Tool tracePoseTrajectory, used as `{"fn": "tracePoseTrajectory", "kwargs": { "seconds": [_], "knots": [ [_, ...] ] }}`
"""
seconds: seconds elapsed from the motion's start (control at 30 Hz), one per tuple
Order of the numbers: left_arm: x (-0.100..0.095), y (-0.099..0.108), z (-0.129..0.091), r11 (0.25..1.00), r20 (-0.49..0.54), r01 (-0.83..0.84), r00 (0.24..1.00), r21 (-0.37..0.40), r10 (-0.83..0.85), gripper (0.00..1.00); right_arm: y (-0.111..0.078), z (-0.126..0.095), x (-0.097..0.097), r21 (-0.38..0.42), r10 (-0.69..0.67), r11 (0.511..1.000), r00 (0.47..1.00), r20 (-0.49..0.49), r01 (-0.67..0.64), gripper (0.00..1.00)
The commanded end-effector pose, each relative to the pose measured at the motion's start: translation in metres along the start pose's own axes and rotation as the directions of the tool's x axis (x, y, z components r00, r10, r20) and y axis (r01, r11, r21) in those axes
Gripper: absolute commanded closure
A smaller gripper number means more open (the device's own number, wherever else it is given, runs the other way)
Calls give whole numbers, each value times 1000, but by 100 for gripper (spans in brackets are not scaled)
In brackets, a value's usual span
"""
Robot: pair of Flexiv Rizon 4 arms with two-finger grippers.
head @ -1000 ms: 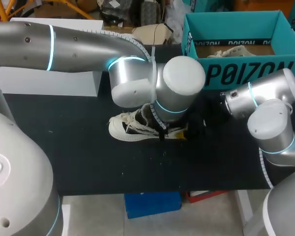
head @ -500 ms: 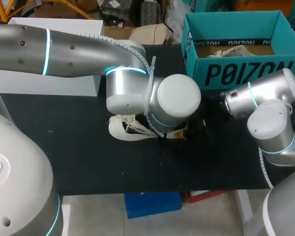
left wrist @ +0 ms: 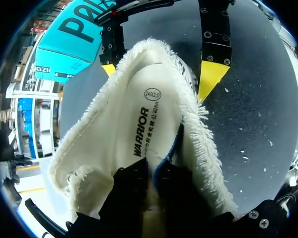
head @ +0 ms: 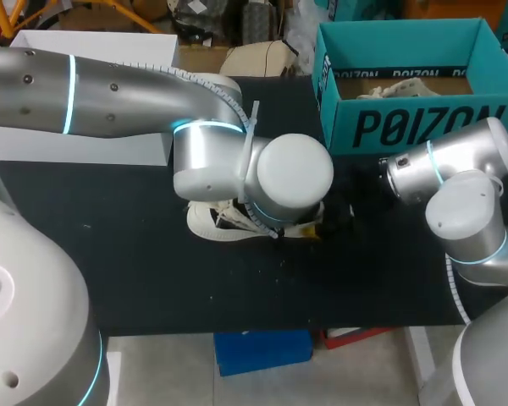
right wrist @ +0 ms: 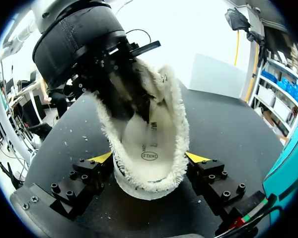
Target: Take the shoe out of the shoebox, open the shoe tongue, remove and reinsert the insole, then place the shoe into the shoebox
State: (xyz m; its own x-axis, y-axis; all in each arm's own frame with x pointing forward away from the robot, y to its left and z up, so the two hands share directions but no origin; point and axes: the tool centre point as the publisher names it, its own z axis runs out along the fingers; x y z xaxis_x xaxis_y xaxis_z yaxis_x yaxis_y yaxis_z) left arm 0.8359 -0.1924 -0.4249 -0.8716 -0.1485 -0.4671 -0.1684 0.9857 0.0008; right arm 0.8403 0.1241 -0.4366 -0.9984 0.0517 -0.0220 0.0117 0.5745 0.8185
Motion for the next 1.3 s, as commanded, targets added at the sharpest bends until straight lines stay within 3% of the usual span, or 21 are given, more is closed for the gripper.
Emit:
{"fn": "tracePoseTrajectory", "kwargs": {
  "seconds": [0.03,0.23,0.5,0.9,1.17,1.3],
  "knots": [
    [-8,2,45,1000,-46,-15,999,27,17,100,-4,1,0,1,1,1000,1000,-1,-1,100],
    [-3,-5,26,992,-170,-83,981,91,97,100,-4,1,0,1,1,1000,1000,-1,-1,100],
    [1,-4,-3,987,-241,-104,962,121,131,100,-4,1,0,1,1,1000,1000,-1,-1,100],
    [-6,5,-45,979,-221,-84,967,184,125,100,-4,1,0,1,1,1000,1000,-1,-1,100],
    [-5,2,-48,968,-208,-92,968,231,142,100,-4,1,0,1,1,1000,1000,-1,-1,100],
    [-3,-5,-43,934,-187,-129,962,333,200,100,-4,1,0,1,1,1000,1000,-1,-1,100]
  ]
}}
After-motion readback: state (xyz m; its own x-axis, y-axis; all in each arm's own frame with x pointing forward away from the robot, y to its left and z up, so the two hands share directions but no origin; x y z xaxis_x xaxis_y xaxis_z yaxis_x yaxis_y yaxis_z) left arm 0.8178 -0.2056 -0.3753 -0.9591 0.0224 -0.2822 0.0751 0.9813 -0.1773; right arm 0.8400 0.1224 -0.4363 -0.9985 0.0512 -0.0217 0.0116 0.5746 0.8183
